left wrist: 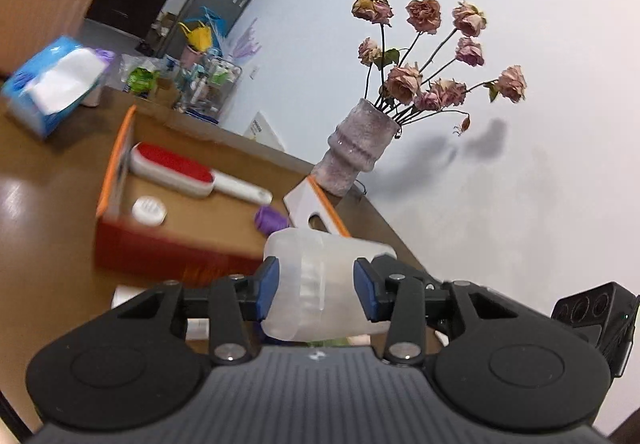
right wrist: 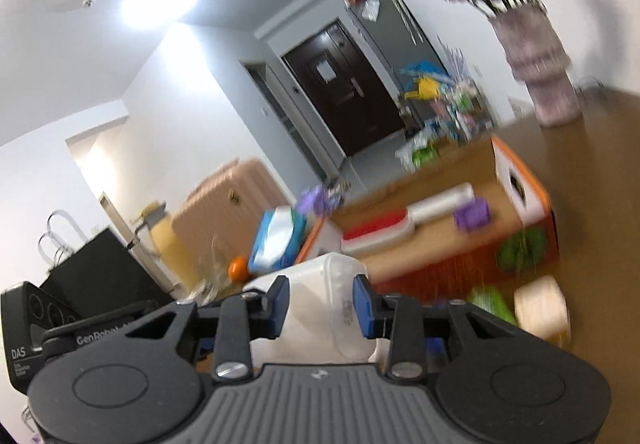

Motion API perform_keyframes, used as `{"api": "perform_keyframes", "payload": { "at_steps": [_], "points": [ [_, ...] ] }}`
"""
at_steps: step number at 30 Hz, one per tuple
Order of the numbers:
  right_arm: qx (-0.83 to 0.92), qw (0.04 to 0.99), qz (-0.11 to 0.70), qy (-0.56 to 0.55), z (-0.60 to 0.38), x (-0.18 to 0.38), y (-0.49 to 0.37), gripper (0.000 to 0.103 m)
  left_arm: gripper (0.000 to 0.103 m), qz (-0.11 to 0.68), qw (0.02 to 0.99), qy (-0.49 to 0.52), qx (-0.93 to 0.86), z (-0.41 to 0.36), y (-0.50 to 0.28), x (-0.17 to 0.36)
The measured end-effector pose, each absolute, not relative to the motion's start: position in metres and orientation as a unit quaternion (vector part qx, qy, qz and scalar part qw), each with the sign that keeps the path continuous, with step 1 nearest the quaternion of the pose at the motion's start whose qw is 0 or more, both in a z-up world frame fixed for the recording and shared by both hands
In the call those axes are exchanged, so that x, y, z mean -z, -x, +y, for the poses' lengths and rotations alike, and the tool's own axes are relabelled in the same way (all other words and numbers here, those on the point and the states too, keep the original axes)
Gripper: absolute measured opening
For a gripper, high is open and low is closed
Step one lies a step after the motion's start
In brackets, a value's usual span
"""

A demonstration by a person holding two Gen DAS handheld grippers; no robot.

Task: Organize rigid objects
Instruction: 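Carry the plastic jug with the left tool into the box and release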

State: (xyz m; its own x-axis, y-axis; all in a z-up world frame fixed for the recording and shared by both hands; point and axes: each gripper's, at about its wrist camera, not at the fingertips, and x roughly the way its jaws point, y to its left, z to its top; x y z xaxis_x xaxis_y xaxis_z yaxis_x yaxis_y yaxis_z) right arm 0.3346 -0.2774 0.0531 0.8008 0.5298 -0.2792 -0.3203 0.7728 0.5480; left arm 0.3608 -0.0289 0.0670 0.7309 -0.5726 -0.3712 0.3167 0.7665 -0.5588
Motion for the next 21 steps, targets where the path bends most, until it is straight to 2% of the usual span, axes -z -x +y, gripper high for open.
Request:
{"api": "perform_keyframes", "payload": {
  "at_steps": [6, 13, 15, 16, 21],
  "points": [
    [-0.214, 0.912, 0.249, -0.246, -0.281, -0.056, -0.447, 0.032, 0.041, 0.312, 0.893, 0.229, 0.231, -0.039, -0.47, -0.066],
    [-0.182, 0.891, 0.335, -0.246, -0.281, -0.009, -0.558, 0.029, 0.039, 0.384, 0.873, 0.228, 0.193, -0.045, -0.566, -0.017],
    [-0.16, 0.894, 0.349, -0.233, -0.277, 0.004, -0.573, 0.03, 0.043, 0.389, 0.872, 0.231, 0.185, -0.045, -0.58, -0.005],
    [-0.149, 0.895, 0.358, -0.221, -0.274, 0.009, -0.578, 0.034, 0.045, 0.387, 0.875, 0.231, 0.178, -0.045, -0.585, -0.001],
    [-0.148, 0.91, 0.338, -0.188, -0.272, 0.013, -0.57, 0.034, 0.056, 0.367, 0.887, 0.214, 0.18, -0.04, -0.588, -0.002]
  ]
}}
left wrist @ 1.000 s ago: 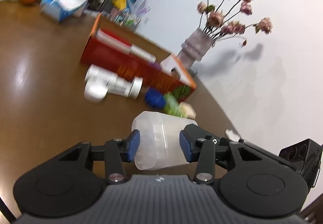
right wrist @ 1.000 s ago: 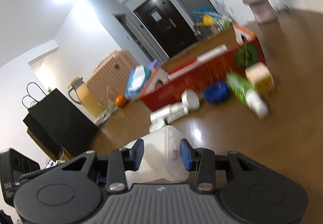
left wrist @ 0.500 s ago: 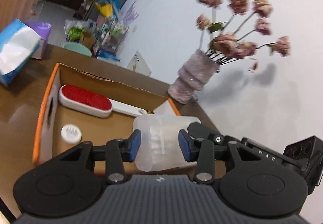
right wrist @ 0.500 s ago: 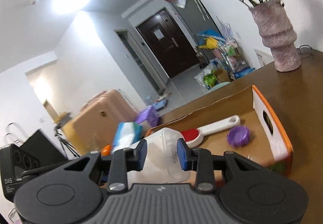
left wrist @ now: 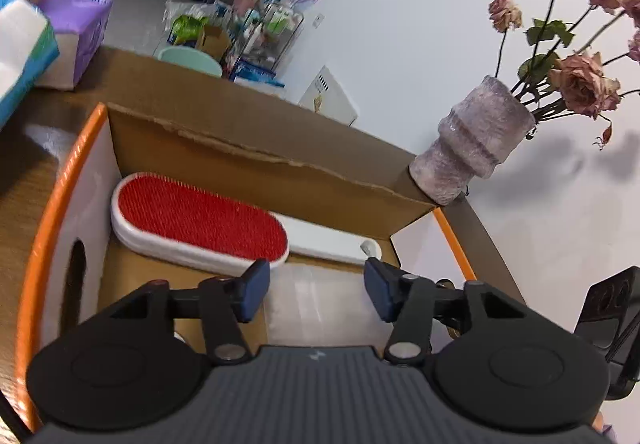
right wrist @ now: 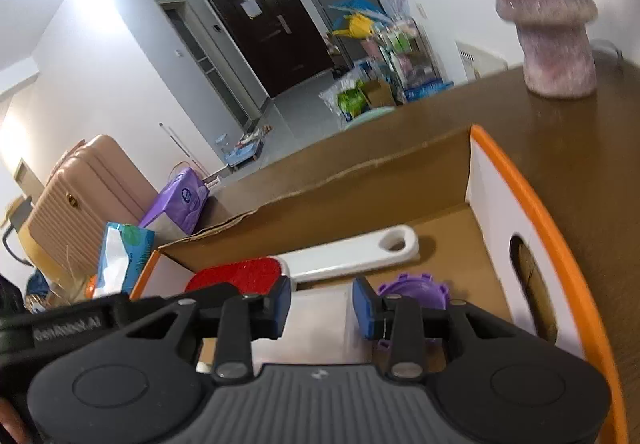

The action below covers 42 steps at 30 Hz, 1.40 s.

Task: Organize rigid objects
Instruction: 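Carry the plastic jug with the left tool into the box and release, then withdraw the left tool from the box back over the table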

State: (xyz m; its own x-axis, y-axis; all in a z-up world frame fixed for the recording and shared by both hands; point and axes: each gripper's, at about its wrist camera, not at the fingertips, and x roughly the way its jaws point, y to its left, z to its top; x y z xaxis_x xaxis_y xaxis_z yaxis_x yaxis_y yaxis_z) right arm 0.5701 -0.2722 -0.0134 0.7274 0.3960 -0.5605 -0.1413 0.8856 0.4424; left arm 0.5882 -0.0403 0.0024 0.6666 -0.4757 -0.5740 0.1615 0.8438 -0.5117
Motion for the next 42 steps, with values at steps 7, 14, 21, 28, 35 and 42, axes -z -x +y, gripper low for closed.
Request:
{"api": "perform_keyframes", "payload": {
  "at_steps": [7, 14, 21, 28, 35, 42],
  "points": [
    [-0.15, 0.93, 0.307, -0.132, -0.271, -0.02, -0.553, 0.039, 0.062, 0.347, 0.908, 0.167, 0.167, -0.03, -0.567, -0.026],
    [-0.151, 0.938, 0.305, -0.071, -0.269, -0.057, -0.524, 0.05, 0.075, 0.335, 0.929, 0.093, 0.125, -0.008, -0.522, -0.054],
    [-0.143, 0.948, 0.283, 0.022, -0.273, -0.096, -0.463, 0.079, 0.099, 0.297, 0.953, 0.022, 0.062, 0.011, -0.456, -0.082],
    [-0.114, 0.97, 0.211, 0.038, -0.291, -0.123, -0.388, 0.099, 0.103, 0.243, 0.97, -0.013, 0.023, 0.026, -0.375, -0.101],
    [-0.107, 0.976, 0.186, 0.047, -0.29, -0.137, -0.332, 0.101, 0.103, 0.206, 0.978, -0.007, 0.024, 0.029, -0.317, -0.116],
    [-0.111, 0.979, 0.168, 0.046, -0.287, -0.146, -0.288, 0.103, 0.103, 0.192, 0.981, -0.002, 0.031, 0.03, -0.279, -0.124]
  ]
}}
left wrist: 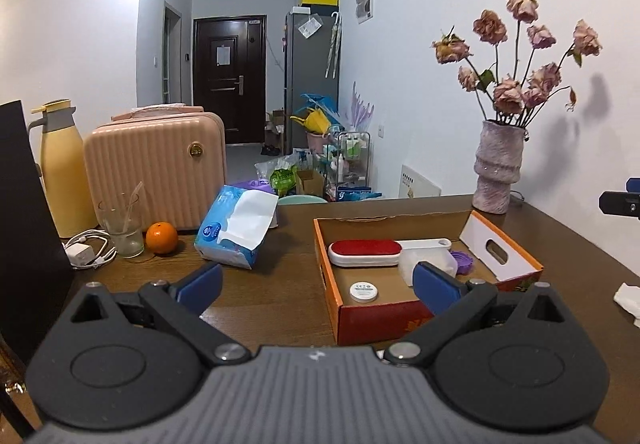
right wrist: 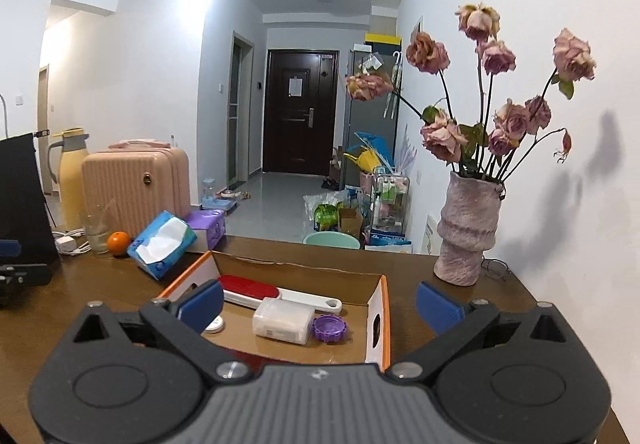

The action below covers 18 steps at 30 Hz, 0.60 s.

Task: Organize rigid objects
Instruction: 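Withdraw the left tool from the box back over the table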

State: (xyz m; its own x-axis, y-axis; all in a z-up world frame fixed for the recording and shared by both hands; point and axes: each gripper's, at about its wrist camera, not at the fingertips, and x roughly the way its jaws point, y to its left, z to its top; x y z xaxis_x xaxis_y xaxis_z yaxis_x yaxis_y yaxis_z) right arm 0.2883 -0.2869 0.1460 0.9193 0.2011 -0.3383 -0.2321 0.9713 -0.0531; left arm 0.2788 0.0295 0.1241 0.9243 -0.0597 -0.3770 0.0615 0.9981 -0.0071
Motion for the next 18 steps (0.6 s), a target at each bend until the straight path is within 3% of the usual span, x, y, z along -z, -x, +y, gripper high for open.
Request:
{"api": "perform_keyframes", "payload": {
  "at_steps": [9, 18],
  "points": [
    [-0.118, 0.978, 0.167, 0.027, -0.287, -0.132, -0.236, 0.103, 0.103, 0.155, 0.987, -0.004, 0.039, 0.026, -0.219, -0.117],
    [-0.149, 0.975, 0.164, 0.001, -0.281, -0.079, -0.149, 0.103, 0.103, 0.118, 0.992, 0.006, 0.051, 0.021, -0.133, -0.068]
  ]
}}
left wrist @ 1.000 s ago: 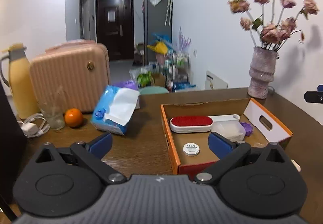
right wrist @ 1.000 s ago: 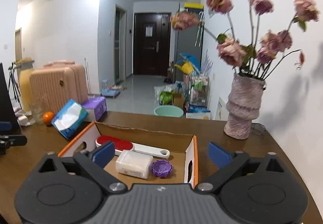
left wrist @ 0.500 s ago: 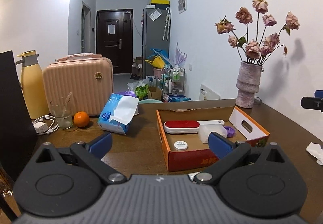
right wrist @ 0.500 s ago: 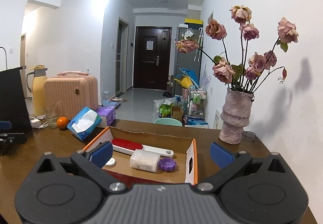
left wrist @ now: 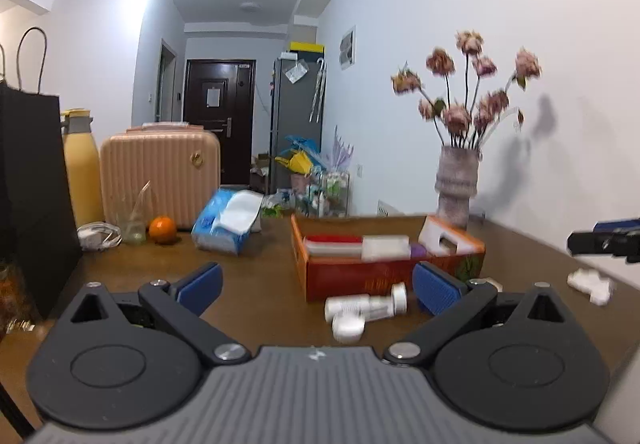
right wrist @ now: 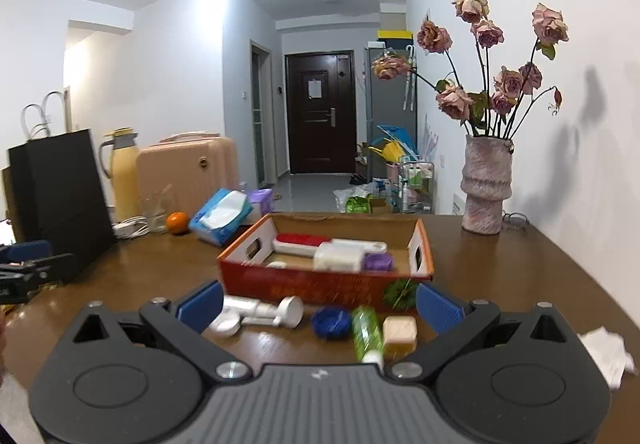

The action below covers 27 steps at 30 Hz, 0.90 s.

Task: Organize rigid objects
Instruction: 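Withdraw the left tool from the box back over the table, then reach the left tool to the white screw cap and close on it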

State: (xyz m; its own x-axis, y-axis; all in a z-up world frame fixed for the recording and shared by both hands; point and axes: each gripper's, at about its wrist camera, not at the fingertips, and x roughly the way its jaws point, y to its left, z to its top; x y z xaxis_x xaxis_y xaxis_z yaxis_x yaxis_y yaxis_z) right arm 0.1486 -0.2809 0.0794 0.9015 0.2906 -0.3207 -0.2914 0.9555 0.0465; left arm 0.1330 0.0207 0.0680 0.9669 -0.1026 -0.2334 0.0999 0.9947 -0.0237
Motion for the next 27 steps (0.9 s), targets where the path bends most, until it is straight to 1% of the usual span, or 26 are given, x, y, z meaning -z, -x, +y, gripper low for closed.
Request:
{"api": "perform_keyframes", "payload": {
  "at_steps": [4, 7, 9, 12, 16, 18, 20, 22, 24, 26, 27],
  "points": [
    [-0.129, 0.98, 0.15, -0.004, -0.273, -0.048, -0.114, 0.103, 0.103, 0.124, 0.99, -0.02, 0.058, 0.014, -0.11, -0.043],
    [-0.126, 0.978, 0.165, -0.038, -0.271, -0.027, -0.102, 0.103, 0.103, 0.126, 0.99, -0.02, 0.059, 0.01, -0.097, -0.029],
    [-0.125, 0.974, 0.185, -0.052, -0.27, -0.013, -0.099, 0.103, 0.103, 0.142, 0.988, -0.01, 0.068, 0.009, -0.094, -0.019],
    [-0.123, 0.968, 0.215, -0.031, -0.265, 0.0, -0.105, 0.103, 0.103, 0.174, 0.981, -0.003, 0.085, 0.005, -0.106, -0.007],
    [-0.125, 0.964, 0.233, -0.017, -0.26, 0.01, -0.123, 0.103, 0.103, 0.201, 0.975, -0.012, 0.098, -0.003, -0.133, 0.006],
    [-0.139, 0.959, 0.246, -0.024, -0.257, 0.013, -0.138, 0.1, 0.103, 0.214, 0.971, -0.007, 0.104, -0.005, -0.152, 0.007],
    [-0.148, 0.955, 0.256, -0.022, -0.252, 0.016, -0.156, 0.094, 0.103, 0.219, 0.969, -0.001, 0.114, -0.005, -0.175, 0.007],
    [-0.156, 0.953, 0.261, -0.016, -0.247, 0.017, -0.174, 0.091, 0.099, 0.226, 0.968, -0.006, 0.112, -0.007, -0.199, 0.007],
    [-0.162, 0.951, 0.264, -0.014, -0.242, 0.015, -0.196, 0.087, 0.088, 0.241, 0.965, -0.016, 0.1, -0.01, -0.23, 0.009],
    [-0.169, 0.95, 0.264, -0.02, -0.237, 0.013, -0.219, 0.084, 0.082, 0.257, 0.961, -0.02, 0.097, -0.011, -0.257, 0.012],
    [-0.172, 0.949, 0.263, -0.023, -0.235, 0.011, -0.231, 0.084, 0.081, 0.264, 0.959, -0.02, 0.099, -0.012, -0.27, 0.014]
  ]
}}
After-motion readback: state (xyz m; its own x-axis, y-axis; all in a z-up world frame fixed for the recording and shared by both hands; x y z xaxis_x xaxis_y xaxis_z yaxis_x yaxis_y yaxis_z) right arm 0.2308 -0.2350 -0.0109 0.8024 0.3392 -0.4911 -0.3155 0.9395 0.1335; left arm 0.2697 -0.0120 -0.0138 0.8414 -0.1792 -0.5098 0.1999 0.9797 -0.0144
